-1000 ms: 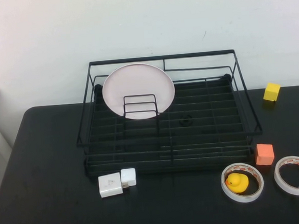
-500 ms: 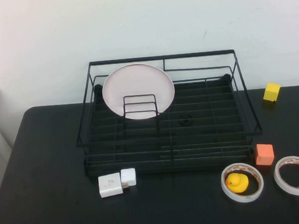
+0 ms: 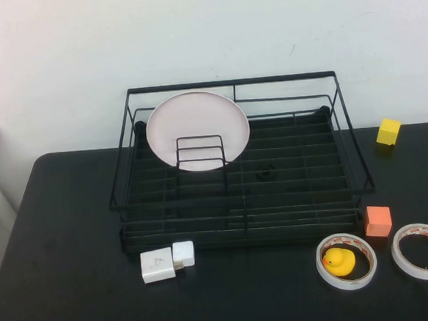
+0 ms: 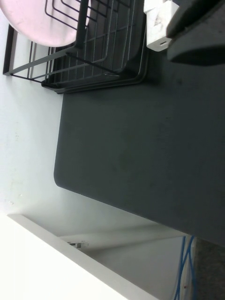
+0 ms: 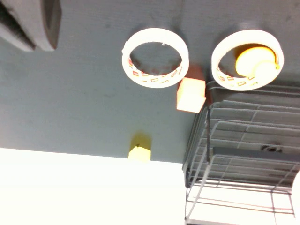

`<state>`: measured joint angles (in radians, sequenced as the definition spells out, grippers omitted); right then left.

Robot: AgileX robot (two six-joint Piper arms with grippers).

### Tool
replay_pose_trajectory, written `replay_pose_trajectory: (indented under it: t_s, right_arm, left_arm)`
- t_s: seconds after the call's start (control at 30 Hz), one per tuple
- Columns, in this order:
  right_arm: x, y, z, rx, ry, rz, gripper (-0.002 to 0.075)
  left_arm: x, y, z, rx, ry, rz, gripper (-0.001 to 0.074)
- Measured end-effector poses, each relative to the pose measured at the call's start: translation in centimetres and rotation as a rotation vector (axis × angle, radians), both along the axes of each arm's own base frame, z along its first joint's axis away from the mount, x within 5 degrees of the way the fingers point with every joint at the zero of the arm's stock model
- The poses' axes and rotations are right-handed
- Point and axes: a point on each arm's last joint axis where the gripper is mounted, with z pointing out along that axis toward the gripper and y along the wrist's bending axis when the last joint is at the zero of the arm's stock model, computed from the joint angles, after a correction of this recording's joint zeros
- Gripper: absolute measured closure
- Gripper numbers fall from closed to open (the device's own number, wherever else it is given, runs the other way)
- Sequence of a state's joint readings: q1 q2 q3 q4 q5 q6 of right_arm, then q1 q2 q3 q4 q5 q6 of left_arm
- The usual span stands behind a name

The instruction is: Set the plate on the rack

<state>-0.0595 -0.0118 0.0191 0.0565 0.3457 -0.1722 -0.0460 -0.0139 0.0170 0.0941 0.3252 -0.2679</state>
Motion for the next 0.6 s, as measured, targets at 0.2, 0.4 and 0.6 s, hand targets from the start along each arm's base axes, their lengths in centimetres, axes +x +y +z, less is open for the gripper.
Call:
replay_pose_trajectory:
  t_s: [0.2, 0.4, 0.6]
  right_arm:
    - [0.0, -0.03, 0.0, 0.012, 0.0, -0.007, 0.0726]
    - [0.0, -0.05, 0.0, 0.006, 0.0, -0.008, 0.0726]
    - [0.0, -0.08, 0.0, -0.003, 0.001, -0.009, 0.0726]
  left_arm:
    - [0.0, 0.0, 0.0, 0.0, 0.0, 0.0, 0.0737]
    - [0.0, 0.0, 0.0, 0.0, 0.0, 0.0, 0.0738]
    - [0.0, 0.0, 0.0, 0.0, 0.0, 0.0, 0.0738]
